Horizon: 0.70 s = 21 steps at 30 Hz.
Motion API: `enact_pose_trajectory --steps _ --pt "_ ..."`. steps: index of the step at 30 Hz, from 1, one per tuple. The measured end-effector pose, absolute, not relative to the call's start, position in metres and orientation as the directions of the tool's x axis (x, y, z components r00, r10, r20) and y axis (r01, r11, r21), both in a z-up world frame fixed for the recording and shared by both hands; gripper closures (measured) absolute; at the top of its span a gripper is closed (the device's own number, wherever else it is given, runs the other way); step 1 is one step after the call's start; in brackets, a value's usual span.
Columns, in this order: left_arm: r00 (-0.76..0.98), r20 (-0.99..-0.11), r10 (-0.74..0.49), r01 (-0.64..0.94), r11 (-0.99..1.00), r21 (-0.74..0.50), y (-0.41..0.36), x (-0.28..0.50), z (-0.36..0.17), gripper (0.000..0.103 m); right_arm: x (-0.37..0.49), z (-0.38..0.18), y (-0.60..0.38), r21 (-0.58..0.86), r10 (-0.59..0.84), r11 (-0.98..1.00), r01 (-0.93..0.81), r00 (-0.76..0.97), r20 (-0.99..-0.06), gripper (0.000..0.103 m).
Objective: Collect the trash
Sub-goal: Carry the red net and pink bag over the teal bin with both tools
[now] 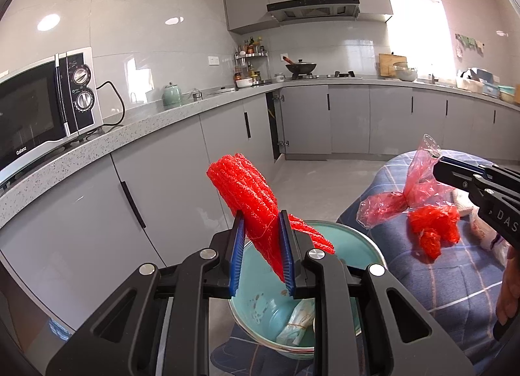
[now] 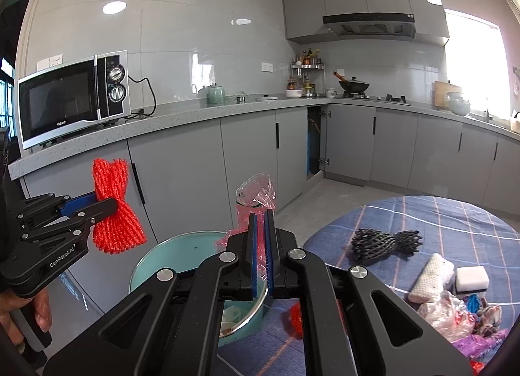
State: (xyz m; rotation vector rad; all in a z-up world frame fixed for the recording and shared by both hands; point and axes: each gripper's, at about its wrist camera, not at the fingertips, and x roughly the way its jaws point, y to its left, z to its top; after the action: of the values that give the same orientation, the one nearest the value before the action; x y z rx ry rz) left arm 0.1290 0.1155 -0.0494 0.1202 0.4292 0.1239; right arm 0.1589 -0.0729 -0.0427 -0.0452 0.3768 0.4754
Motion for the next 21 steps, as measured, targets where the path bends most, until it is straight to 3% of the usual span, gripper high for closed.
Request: enact_pose_trajectory --steps 17,20,21 --pt "0.885 -0.445 0.135 -0.078 0.986 0.145 0.116 0.135 -0.062 0.079 0.165 -0.056 -0.049 0.034 0.468 0.867 -0.497 0.791 -0.393 0.098" --pt "0.883 -0.453 0.12 -0.061 0.988 0.142 0.116 0.138 -0.065 0.074 0.168 -0.06 -0.047 0.035 0.473 0.863 -0.503 0.783 -0.404 0.097" --pt "0.881 -0.457 0.121 -0.06 0.988 0.145 0.115 0.138 -0.066 0.064 0.17 -0.063 -0.045 0.034 0.473 0.862 -0.505 0.779 -0.413 0.095"
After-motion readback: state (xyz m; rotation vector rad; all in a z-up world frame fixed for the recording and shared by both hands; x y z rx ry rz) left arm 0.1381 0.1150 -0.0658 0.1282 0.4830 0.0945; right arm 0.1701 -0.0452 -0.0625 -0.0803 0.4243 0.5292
